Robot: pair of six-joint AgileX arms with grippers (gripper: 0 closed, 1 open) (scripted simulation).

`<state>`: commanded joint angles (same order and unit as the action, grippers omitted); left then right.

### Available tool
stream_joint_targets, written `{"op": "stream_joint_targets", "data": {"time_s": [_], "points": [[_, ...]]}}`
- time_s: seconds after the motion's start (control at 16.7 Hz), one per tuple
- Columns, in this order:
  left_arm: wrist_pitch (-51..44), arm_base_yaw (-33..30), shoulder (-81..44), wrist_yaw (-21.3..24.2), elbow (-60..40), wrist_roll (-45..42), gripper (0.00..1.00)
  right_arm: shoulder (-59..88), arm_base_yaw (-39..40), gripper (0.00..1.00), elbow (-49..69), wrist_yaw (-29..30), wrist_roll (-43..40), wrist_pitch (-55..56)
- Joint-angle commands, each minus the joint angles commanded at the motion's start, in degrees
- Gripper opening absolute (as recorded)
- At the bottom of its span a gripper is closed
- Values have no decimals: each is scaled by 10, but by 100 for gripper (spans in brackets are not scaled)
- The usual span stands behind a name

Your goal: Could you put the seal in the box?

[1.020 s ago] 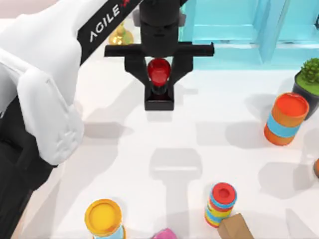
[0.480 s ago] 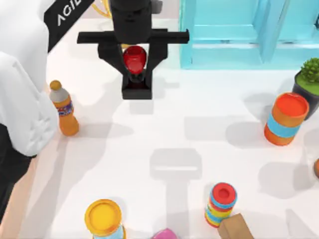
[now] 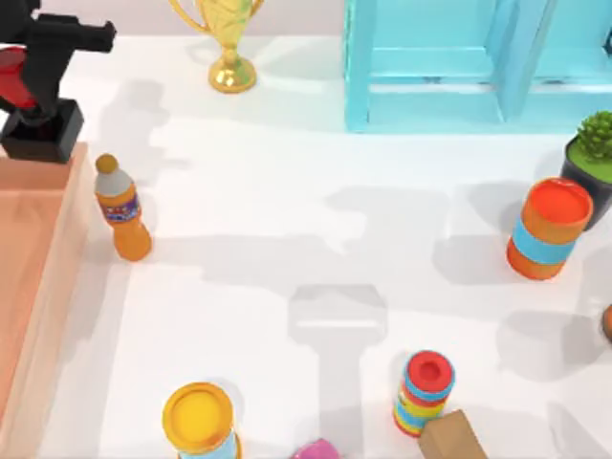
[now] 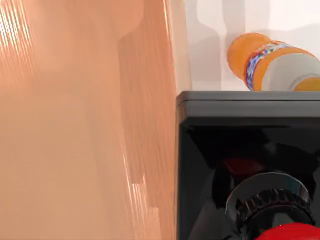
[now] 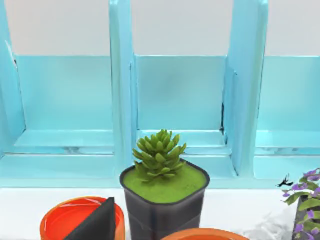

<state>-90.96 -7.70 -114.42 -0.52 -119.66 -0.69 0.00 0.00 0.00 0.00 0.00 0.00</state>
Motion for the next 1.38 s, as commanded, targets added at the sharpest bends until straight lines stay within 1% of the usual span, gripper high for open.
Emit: {"op": "stream_joint_targets", "data": {"time_s": [0.18,0.3,0.48,0.9,1.26,1.38], "points": [[29,110,63,-5,114,-85,0,0,0,100,0,0,0,0],[47,171,90,-5,174,-125,0,0,0,100,0,0,0,0],[70,225,111,0,224,-158,0,0,0,100,0,0,0,0],[82,230,113,1,239,-163,0,0,0,100,0,0,0,0],[198,234,116,2,355,-164,0,0,0,100,0,0,0,0],[220,235,114,2,376,-165,0,0,0,100,0,0,0,0]]}}
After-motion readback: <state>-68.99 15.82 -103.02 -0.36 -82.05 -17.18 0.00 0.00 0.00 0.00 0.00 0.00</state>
